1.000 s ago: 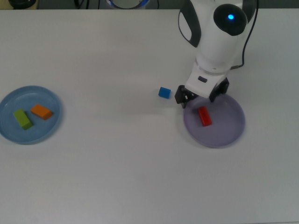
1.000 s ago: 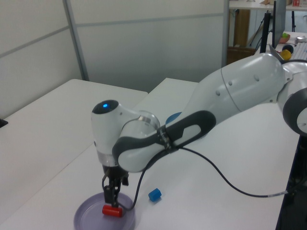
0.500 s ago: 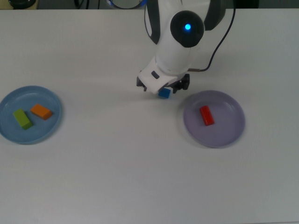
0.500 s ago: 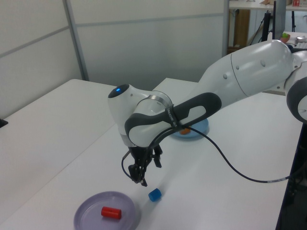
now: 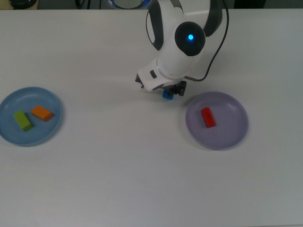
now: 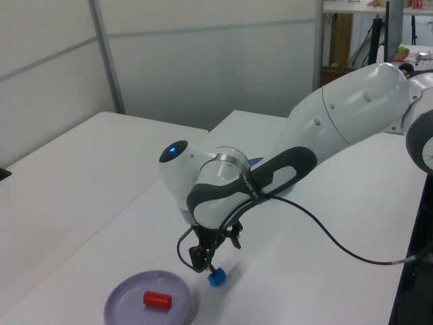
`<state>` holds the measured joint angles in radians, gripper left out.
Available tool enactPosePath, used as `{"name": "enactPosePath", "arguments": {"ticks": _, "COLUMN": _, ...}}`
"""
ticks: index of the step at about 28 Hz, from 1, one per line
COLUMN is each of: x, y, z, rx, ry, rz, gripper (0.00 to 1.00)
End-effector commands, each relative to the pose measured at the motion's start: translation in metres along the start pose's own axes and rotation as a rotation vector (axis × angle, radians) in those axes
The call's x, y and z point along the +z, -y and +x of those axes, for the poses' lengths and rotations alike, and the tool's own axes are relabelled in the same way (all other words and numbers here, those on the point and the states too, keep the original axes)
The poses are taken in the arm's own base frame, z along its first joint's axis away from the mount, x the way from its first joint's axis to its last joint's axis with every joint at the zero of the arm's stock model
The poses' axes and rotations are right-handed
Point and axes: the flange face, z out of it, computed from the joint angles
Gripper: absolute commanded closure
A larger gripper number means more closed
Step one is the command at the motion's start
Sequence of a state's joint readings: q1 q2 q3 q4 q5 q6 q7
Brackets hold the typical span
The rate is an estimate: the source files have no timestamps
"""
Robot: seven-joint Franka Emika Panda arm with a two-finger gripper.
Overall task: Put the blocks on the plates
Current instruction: 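Move the gripper to the blue block and grasp it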
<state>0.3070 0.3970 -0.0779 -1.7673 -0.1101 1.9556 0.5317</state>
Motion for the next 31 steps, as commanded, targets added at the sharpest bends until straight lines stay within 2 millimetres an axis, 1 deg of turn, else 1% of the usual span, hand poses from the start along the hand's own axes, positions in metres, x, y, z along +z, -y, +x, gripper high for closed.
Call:
{"name": "enactPosePath", "arguments": {"ticks": 1, "x": -0.007, "y": -0.001, "z": -0.011, "rx": 0.007, "ry": -0.031, "rz": 0.001, "gripper": 0.0}}
{"name": "enactPosePath", "arguments": {"ticks": 2, "x": -0.009, "y": -0.002, "z": -0.011, "rx": 0.004, "ry": -0.033, "rz": 0.002, "gripper": 0.0}}
{"name": "enactPosePath", "arguments": {"ticks": 3, "x": -0.018, "y": -0.007, "z": -0.012, "rx": 0.008, "ry": -0.038, "rz": 0.008, "gripper": 0.0}}
{"name": "enactPosePath", "arguments": {"ticks": 5, "x": -0.024, "y": -0.01, "z": -0.013, "rx": 0.0, "ry": -0.043, "rz": 0.011, "gripper": 0.0}}
{"name": "enactPosePath", "arguments": {"ticks": 9, "x": -0.024, "y": -0.01, "z": -0.014, "rx": -0.018, "ry": -0.034, "rz": 0.006, "gripper": 0.0}}
{"name": "enactPosePath", "arguments": {"ticks": 11, "x": -0.024, "y": -0.008, "z": -0.015, "rx": -0.023, "ry": -0.035, "rz": 0.005, "gripper": 0.0}}
{"name": "enactPosePath", "arguments": {"ticks": 14, "x": -0.02, "y": -0.002, "z": -0.016, "rx": -0.031, "ry": -0.034, "rz": 0.003, "gripper": 0.0}}
{"name": "enactPosePath", "arguments": {"ticks": 20, "x": -0.007, "y": 0.02, "z": -0.02, "rx": -0.064, "ry": -0.033, "rz": -0.005, "gripper": 0.0}}
{"name": "enactPosePath", "arguments": {"ticks": 25, "x": 0.0, "y": 0.03, "z": -0.019, "rx": -0.077, "ry": -0.049, "rz": 0.003, "gripper": 0.0}}
{"name": "enactPosePath", "arguments": {"ticks": 27, "x": 0.006, "y": 0.033, "z": -0.018, "rx": -0.08, "ry": -0.046, "rz": 0.0, "gripper": 0.04}}
{"name": "enactPosePath", "arguments": {"ticks": 31, "x": 0.008, "y": 0.036, "z": -0.015, "rx": -0.081, "ry": -0.062, "rz": 0.01, "gripper": 0.04}}
